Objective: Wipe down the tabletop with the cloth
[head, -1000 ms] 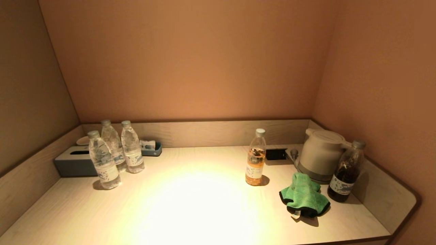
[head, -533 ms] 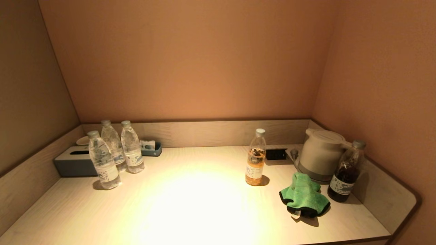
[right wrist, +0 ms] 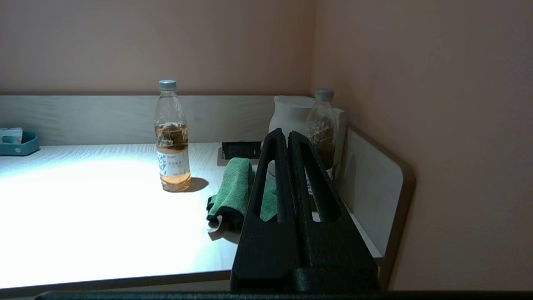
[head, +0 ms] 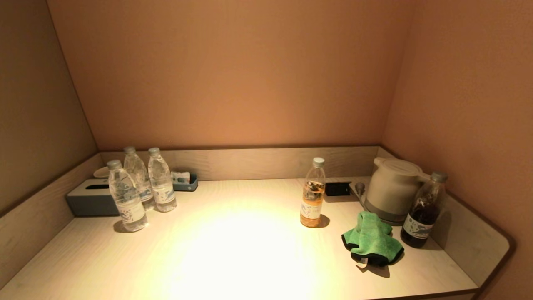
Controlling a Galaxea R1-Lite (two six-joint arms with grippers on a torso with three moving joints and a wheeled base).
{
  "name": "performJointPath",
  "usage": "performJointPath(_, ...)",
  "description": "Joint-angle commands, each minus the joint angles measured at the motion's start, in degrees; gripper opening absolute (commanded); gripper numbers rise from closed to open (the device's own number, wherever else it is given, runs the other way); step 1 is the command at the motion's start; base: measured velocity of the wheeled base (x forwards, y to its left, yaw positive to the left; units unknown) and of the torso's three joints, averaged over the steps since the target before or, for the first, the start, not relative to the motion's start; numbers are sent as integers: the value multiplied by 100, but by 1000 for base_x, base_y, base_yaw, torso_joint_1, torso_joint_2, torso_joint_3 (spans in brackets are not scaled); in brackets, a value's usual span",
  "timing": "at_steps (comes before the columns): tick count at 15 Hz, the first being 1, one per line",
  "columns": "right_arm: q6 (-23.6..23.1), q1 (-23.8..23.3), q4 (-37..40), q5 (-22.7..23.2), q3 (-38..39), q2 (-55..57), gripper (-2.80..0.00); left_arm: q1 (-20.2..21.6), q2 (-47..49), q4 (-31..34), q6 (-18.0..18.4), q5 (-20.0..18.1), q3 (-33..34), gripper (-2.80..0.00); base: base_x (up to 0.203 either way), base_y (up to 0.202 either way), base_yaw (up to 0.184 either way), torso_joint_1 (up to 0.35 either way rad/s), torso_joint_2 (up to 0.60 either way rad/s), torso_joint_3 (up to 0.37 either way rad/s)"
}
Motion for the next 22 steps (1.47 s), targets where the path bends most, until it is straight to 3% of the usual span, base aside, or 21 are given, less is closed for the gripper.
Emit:
performJointPath(1, -78, 1, -1, 61, 41, 7, -280, 9, 1, 0, 4, 0, 1, -280, 0, 0, 0, 0, 0, 0)
performJointPath(16, 51, 1, 1519, 369, 40, 7, -280, 8, 1, 0, 4, 0, 1, -280, 0, 0, 0, 0, 0, 0)
performJointPath(22, 89, 1, 1519, 359, 41, 7, -280, 9, 1, 0, 4, 0, 1, -280, 0, 0, 0, 0, 0, 0)
